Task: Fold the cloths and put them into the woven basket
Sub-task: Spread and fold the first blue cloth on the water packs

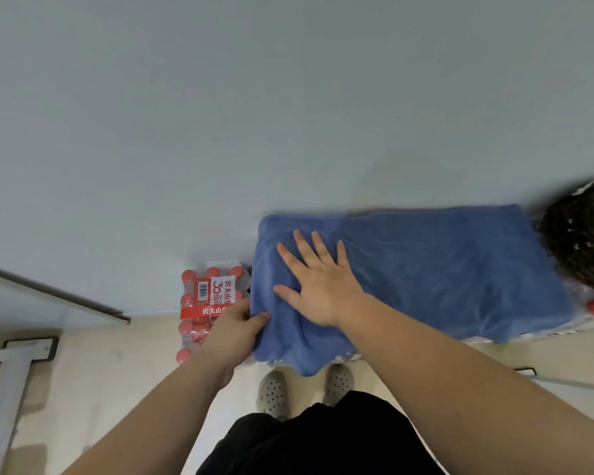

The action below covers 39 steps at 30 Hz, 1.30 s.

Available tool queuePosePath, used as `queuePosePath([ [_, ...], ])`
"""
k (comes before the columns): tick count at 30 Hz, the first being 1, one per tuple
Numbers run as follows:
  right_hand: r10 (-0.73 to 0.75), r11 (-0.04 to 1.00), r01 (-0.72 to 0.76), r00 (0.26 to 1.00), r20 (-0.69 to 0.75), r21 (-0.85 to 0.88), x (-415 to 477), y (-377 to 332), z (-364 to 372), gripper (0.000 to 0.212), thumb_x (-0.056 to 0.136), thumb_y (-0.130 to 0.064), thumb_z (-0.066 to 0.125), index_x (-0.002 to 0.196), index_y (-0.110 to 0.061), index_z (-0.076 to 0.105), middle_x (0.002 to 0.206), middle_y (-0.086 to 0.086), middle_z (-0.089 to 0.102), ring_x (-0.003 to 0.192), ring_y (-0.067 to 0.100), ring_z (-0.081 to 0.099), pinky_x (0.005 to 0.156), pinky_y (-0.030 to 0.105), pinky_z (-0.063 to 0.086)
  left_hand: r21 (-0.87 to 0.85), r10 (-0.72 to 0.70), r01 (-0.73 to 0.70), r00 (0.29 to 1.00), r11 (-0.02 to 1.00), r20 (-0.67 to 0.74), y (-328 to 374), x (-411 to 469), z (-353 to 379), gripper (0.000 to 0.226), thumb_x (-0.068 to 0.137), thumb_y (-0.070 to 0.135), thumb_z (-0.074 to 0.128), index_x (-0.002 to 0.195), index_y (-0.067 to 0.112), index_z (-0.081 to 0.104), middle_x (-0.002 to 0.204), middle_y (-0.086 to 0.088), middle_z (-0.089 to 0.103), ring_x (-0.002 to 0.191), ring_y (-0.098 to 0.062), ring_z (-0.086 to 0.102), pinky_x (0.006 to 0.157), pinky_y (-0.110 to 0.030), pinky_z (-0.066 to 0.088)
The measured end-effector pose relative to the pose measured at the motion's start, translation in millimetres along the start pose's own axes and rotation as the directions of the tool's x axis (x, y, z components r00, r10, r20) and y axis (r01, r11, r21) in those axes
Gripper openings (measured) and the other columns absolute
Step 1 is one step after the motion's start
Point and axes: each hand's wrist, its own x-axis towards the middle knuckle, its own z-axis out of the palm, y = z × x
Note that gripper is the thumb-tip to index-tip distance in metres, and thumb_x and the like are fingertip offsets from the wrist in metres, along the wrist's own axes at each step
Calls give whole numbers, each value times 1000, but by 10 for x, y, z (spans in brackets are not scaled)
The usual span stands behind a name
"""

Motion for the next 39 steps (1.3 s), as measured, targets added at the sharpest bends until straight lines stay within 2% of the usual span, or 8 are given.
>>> queuePosePath([
  [6,-18,999,9,983,-184,-51,114,-242,-270,71,96,-65,35,156,-28,22,165,10,8,152,33,3,121,58,3,-125,41,-36,999,991,34,11,-30,-169,20,92,22,61,112,18,65,106,-9,74,102,-35,69,92,-61,52],
  [10,-159,984,145,975,-153,-103,256,-528,-440,57,99,-59,31,151,-34,32,158,8,25,143,31,20,117,50,18,-187,119,-106,991,977,59,59,-140,-214,34,100,9,54,126,31,55,112,-4,74,99,-26,72,80,-43,58],
  [19,9,978,0,999,-43,207,424,-702,-639,33,91,-31,61,122,-20,61,120,4,61,109,25,59,88,42,53,-12,313,-314,942,949,124,59,-314,-165,54,101,12,47,147,39,41,140,15,57,129,-8,55,110,-42,44],
  [23,89,991,-88,996,-7,99,394,-644,-679,39,70,-25,77,104,-17,61,99,1,60,87,23,61,71,34,56,135,354,-370,927,919,126,45,-302,-155,56,97,12,48,145,42,44,144,25,49,133,3,44,115,-35,37],
  [30,127,980,-113,989,-80,161,371,-421,-615,22,83,-4,59,104,-11,54,95,6,64,83,24,58,63,31,41,205,281,-293,956,934,86,-11,-245,-144,26,91,24,52,109,40,60,97,5,69,89,-14,65,81,-38,55],
  [33,202,893,-100,960,-192,438,335,-327,-576,2,82,-13,58,83,-14,56,77,7,60,69,21,50,60,34,39,181,239,-243,970,953,45,-65,-218,-120,15,93,16,57,90,30,56,75,3,63,67,-13,56,65,-31,49],
  [35,301,809,-135,931,-206,572,332,-285,-554,19,82,-16,57,65,-13,52,65,16,57,59,22,46,55,39,39,192,207,-211,977,958,42,-106,-195,-113,4,91,22,60,88,22,57,74,-2,63,67,-14,54,67,-38,49],
  [39,465,517,-171,879,-107,838,385,-215,-511,34,86,-31,61,60,-15,48,56,4,48,57,21,48,59,38,46,171,168,-186,979,968,112,-143,-231,-99,38,76,39,68,84,3,60,78,-19,68,66,-28,63,63,-46,56],
])
